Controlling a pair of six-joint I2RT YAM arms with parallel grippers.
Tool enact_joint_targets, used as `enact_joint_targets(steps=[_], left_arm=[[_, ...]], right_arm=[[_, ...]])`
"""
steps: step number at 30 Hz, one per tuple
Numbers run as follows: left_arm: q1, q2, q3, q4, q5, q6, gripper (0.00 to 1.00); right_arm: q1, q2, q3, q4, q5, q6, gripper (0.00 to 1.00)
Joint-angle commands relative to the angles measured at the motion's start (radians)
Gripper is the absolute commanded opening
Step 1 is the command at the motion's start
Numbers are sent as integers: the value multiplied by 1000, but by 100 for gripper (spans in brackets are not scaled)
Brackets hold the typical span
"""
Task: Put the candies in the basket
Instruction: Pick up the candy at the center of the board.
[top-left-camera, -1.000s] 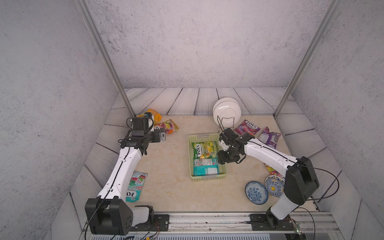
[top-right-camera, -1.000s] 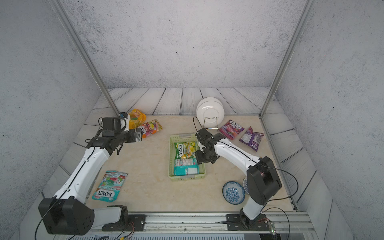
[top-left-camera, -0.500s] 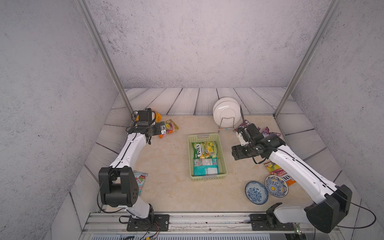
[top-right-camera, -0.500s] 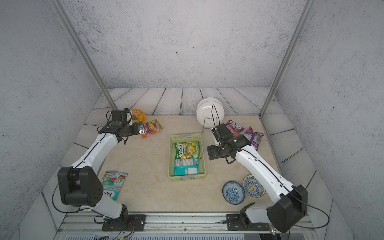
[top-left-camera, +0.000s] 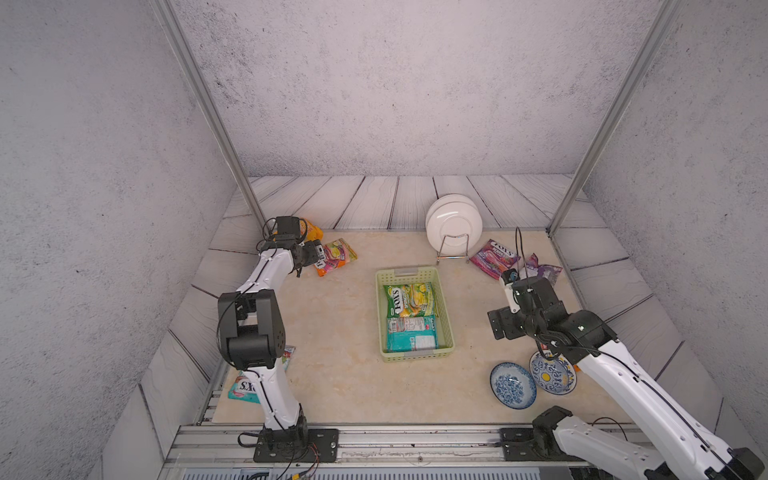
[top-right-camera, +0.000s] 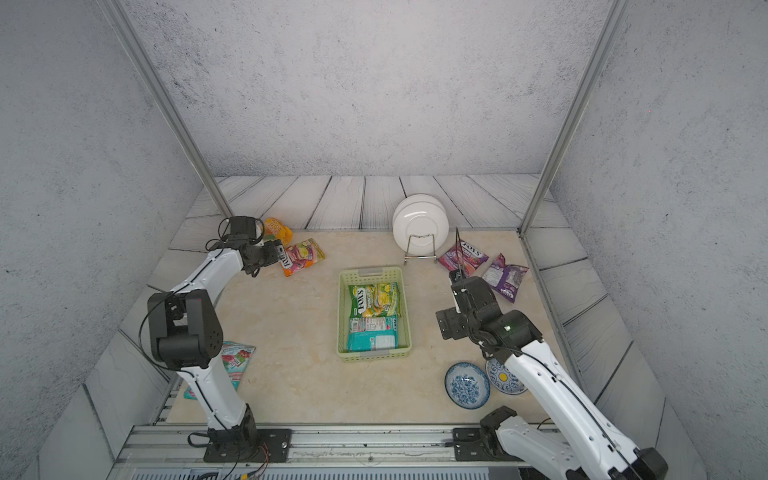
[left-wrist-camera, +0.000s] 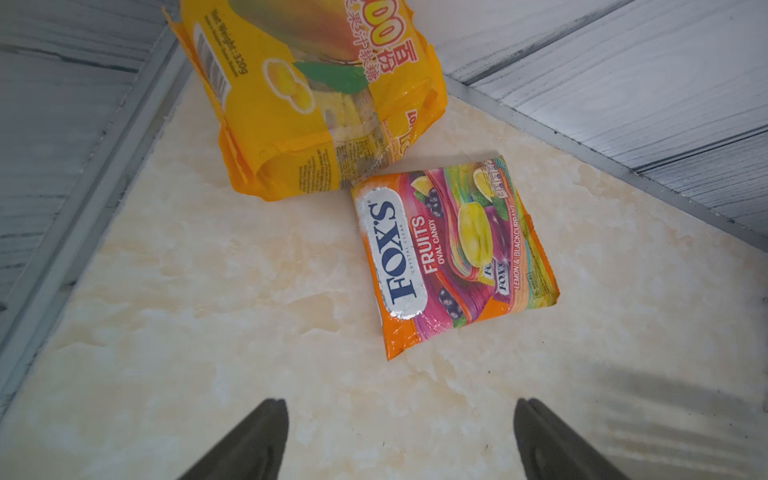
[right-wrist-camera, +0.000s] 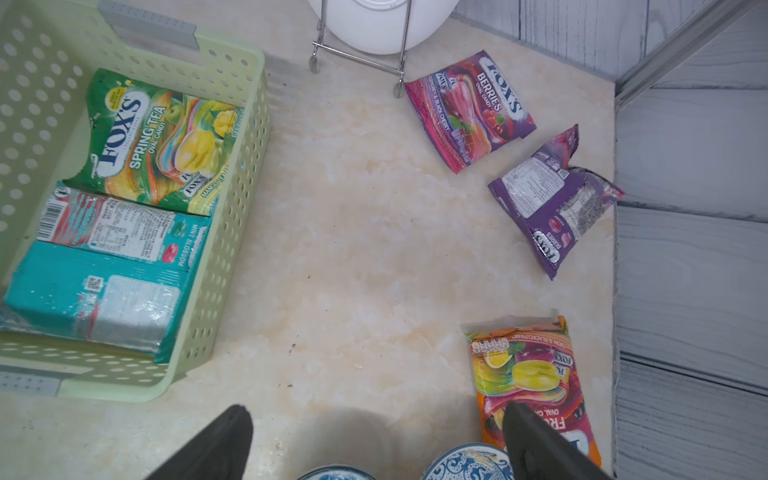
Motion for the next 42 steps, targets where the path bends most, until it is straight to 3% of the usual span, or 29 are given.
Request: enact_joint_targets(steps=[1, 7, 14, 20, 30, 42], left_arm=[[10, 72, 74, -54, 18, -45, 90], [22, 194, 173, -80, 47, -59, 83], [36, 319, 302, -130, 57, -78, 81], [40, 404, 375, -142, 92, -88, 68], [49, 504, 454, -163, 120, -107, 57], [49, 476, 458, -155, 146, -108, 7]], right_arm=[[-4, -104, -69, 107, 62, -47, 100], [-4, -269, -200, 214, 79, -83, 100], [-3, -273, -229, 253, 55, -82, 100], [-3, -278, -247, 270, 52, -82, 100], [-4, -266, -255, 274, 58, -82, 100], [-3, -266, -259, 283, 39, -83, 100]])
